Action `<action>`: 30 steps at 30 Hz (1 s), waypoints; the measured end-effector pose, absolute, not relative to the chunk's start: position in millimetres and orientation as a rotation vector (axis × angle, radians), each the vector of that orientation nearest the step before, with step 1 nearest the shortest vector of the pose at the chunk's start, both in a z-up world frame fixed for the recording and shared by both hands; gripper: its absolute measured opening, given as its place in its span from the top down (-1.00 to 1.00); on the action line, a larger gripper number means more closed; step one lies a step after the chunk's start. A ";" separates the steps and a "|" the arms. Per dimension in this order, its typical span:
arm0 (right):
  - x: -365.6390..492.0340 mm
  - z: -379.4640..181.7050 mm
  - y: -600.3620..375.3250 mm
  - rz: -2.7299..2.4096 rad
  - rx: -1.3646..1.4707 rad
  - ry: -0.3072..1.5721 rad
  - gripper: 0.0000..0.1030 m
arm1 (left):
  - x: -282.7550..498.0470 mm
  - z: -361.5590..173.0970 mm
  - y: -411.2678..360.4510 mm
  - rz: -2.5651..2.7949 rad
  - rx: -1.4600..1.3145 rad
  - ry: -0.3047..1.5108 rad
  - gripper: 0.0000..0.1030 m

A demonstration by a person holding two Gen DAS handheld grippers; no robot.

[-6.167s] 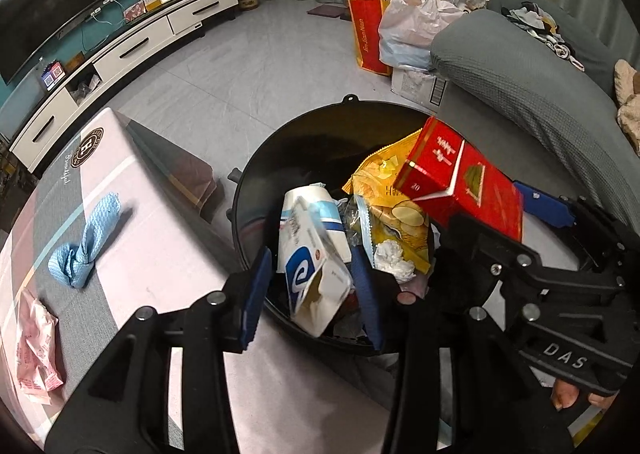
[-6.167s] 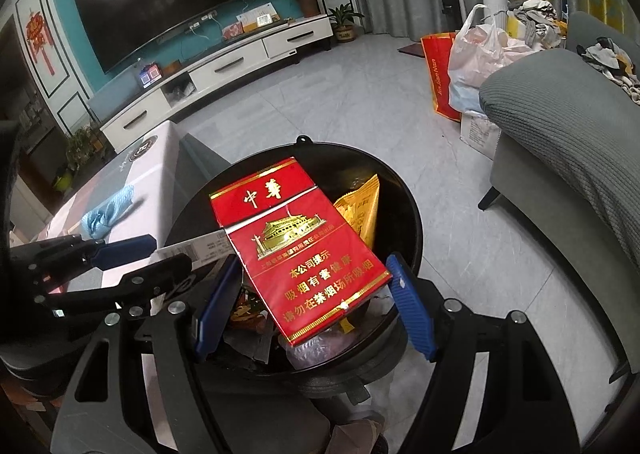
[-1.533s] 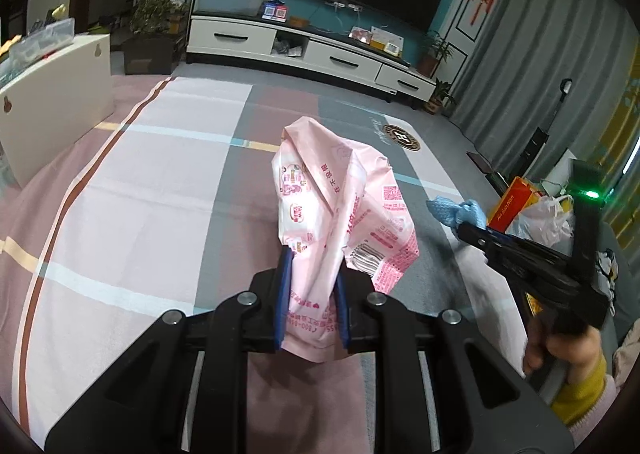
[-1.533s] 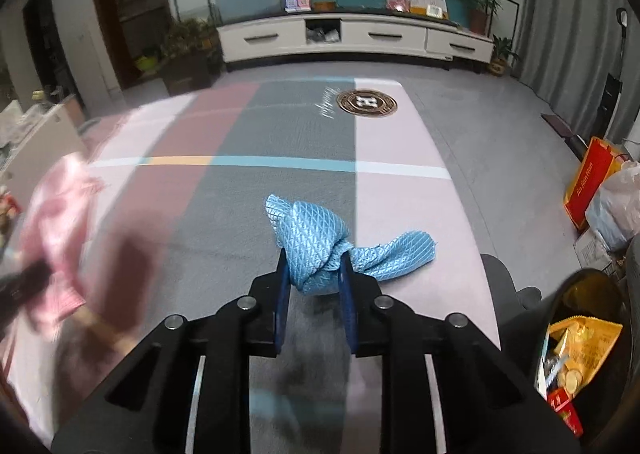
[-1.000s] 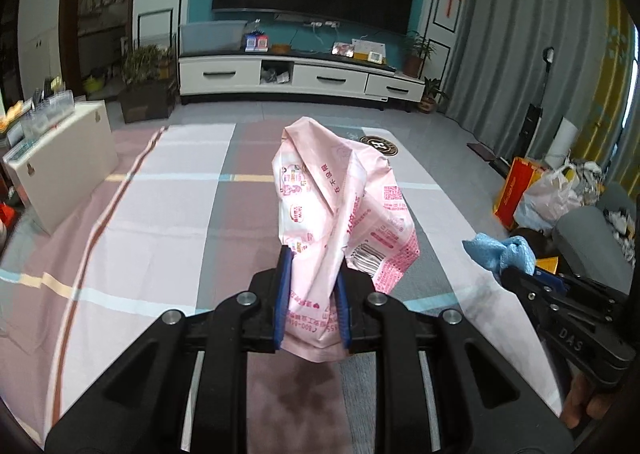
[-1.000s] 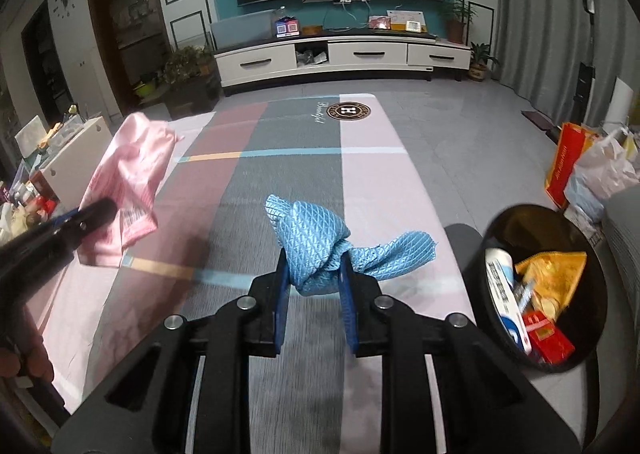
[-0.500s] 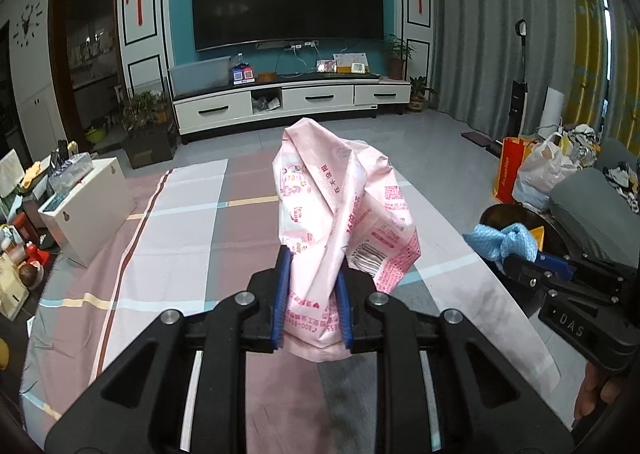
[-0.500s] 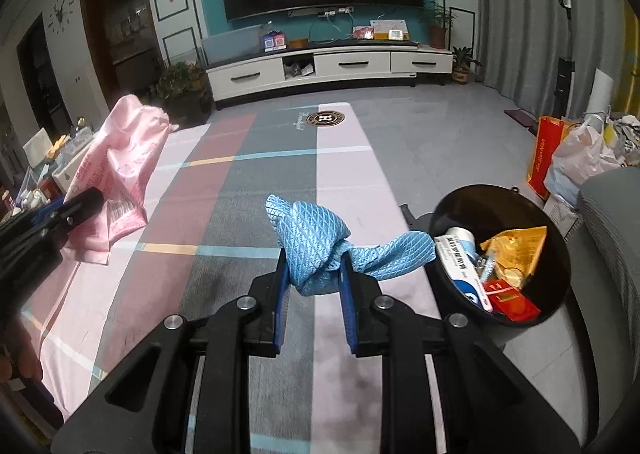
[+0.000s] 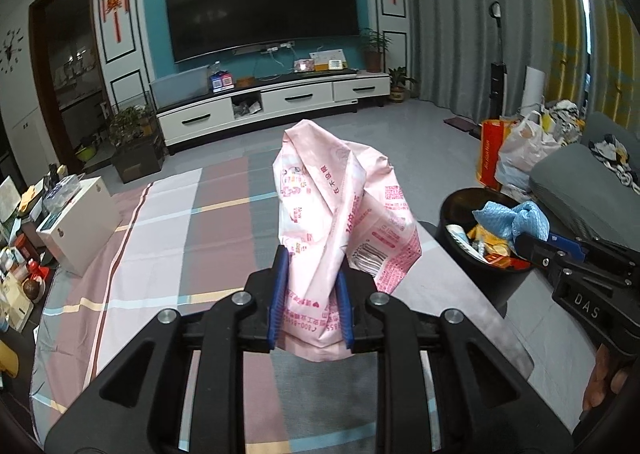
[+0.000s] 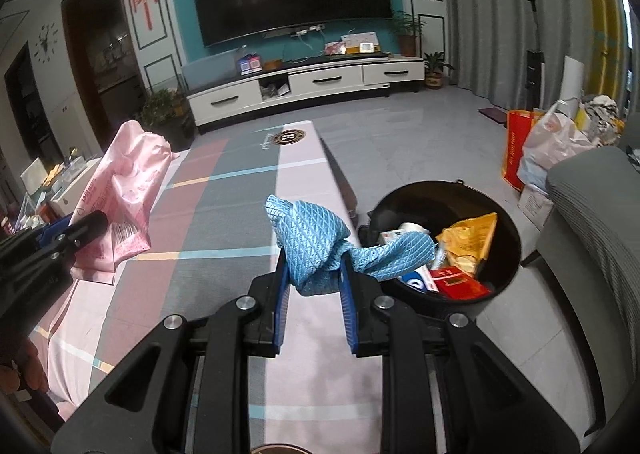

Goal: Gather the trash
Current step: 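Carry the pink bag and blue cloth over the black bin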

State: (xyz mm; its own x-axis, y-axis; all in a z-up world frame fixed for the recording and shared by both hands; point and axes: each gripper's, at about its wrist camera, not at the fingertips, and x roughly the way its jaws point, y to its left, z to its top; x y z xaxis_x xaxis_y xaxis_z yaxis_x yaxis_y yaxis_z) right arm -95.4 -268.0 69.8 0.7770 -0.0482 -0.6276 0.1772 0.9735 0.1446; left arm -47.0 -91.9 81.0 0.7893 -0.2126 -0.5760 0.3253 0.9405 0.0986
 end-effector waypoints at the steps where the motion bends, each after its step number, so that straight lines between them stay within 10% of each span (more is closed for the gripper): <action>1: -98.9 69.8 -272.9 -0.130 0.207 0.669 0.54 | -49.2 81.3 -97.3 -0.298 0.205 0.595 0.56; 30: -132.3 50.3 -366.2 -0.246 0.386 0.632 0.53 | -47.3 65.8 -225.5 -0.463 0.396 0.624 0.56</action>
State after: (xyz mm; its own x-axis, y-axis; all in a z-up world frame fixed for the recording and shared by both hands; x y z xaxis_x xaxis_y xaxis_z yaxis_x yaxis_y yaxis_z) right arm -132.3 -366.2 50.3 0.7814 -0.1055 -0.6151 0.3375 0.9005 0.2743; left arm -47.3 -225.5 65.8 0.7170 -0.2906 -0.6336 0.5222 0.8260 0.2121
